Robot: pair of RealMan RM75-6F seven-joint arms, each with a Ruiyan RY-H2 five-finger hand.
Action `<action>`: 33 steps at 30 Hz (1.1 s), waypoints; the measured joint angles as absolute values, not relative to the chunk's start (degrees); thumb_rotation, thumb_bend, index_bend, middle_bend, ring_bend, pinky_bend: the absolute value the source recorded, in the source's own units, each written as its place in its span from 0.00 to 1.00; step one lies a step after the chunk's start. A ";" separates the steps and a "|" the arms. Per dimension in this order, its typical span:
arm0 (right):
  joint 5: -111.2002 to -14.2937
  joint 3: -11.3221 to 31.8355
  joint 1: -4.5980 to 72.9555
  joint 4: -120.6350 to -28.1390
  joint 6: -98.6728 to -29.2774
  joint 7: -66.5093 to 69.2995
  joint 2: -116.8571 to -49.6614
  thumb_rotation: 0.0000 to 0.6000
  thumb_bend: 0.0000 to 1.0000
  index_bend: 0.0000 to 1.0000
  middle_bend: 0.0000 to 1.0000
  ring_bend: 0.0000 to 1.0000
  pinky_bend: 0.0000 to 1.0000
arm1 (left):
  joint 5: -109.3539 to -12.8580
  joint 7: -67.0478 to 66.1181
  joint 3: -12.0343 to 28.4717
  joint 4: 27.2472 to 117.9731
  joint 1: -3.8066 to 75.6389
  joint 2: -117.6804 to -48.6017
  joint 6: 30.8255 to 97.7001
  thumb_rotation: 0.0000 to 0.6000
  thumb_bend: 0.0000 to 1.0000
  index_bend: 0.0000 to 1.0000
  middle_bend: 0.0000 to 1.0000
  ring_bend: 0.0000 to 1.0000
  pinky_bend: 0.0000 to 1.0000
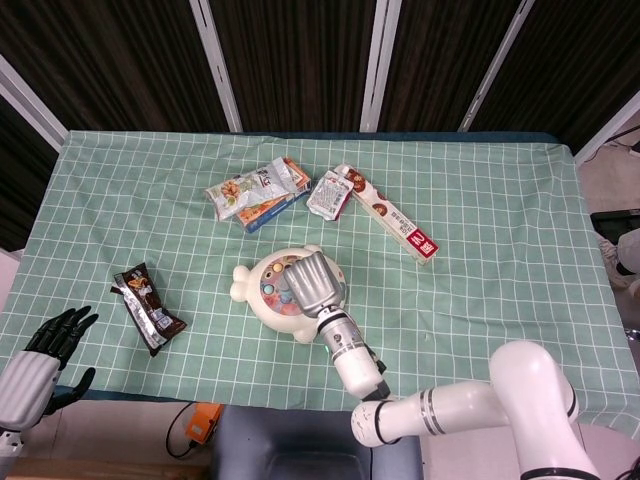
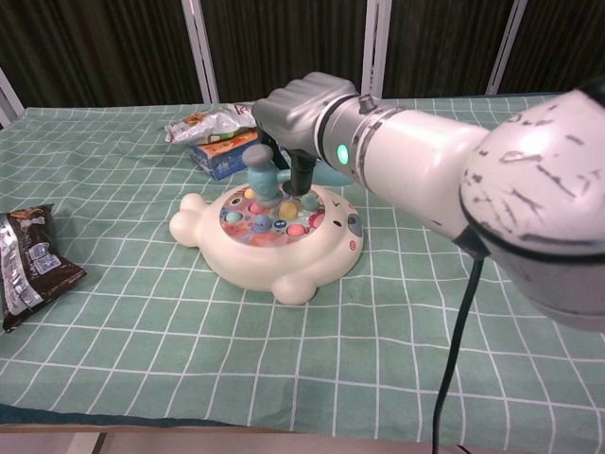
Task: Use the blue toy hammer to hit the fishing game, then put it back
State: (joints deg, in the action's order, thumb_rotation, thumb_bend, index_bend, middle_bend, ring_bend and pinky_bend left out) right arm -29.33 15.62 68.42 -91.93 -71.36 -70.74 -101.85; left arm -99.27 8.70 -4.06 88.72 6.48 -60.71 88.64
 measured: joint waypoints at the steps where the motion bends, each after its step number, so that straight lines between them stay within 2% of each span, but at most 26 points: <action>1: -29.26 15.52 68.46 -91.69 -71.21 -70.66 -101.95 1.00 0.61 0.97 0.69 0.69 0.70 | -99.26 8.70 -4.07 88.71 6.49 -60.72 88.60 1.00 0.42 0.00 0.03 0.02 0.13; 33: -27.37 14.00 69.40 -86.68 -69.89 -71.31 -105.03 1.00 0.61 0.96 0.69 0.69 0.70 | -99.51 9.10 -4.12 88.55 6.36 -60.64 89.17 1.00 0.42 0.00 0.03 0.02 0.13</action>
